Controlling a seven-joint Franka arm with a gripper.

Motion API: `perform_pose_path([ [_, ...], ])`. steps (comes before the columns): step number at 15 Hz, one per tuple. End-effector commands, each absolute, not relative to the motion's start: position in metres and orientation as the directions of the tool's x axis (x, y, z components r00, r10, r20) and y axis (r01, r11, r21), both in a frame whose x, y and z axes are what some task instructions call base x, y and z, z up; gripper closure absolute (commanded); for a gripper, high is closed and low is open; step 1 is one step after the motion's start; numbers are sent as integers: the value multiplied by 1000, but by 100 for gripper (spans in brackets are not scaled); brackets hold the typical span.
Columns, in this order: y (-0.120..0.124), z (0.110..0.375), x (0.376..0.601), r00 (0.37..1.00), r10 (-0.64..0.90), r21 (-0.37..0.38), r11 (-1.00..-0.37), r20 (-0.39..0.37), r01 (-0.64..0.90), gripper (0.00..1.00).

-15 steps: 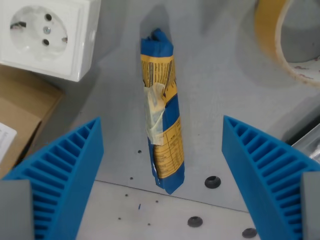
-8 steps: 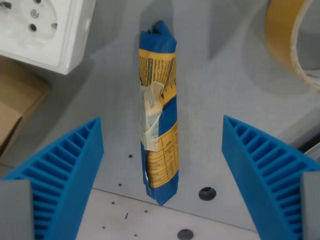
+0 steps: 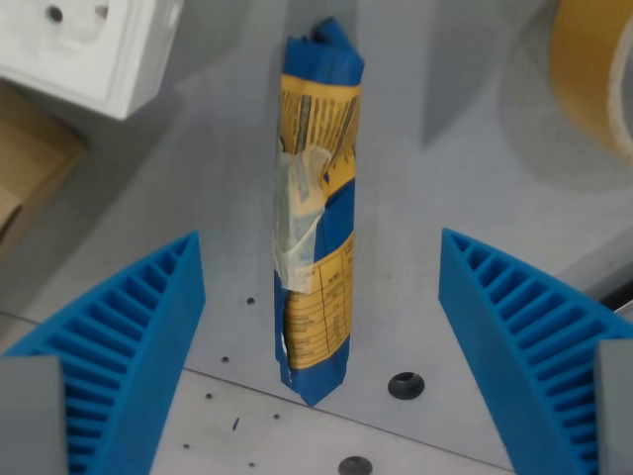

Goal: Pick up the blue bag

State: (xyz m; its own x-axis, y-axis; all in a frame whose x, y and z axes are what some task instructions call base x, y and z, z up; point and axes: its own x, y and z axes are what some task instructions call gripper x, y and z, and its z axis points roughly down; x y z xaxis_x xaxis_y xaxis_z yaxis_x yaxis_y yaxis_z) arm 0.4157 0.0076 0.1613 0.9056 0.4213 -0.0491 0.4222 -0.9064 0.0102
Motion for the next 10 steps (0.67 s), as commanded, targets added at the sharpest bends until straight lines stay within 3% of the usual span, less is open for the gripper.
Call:
perform_pose_path([
  [1,0,158,404,868,493,90,-869,62,487,0],
  [10,3,156,405,875,481,77,-875,45,477,0],
])
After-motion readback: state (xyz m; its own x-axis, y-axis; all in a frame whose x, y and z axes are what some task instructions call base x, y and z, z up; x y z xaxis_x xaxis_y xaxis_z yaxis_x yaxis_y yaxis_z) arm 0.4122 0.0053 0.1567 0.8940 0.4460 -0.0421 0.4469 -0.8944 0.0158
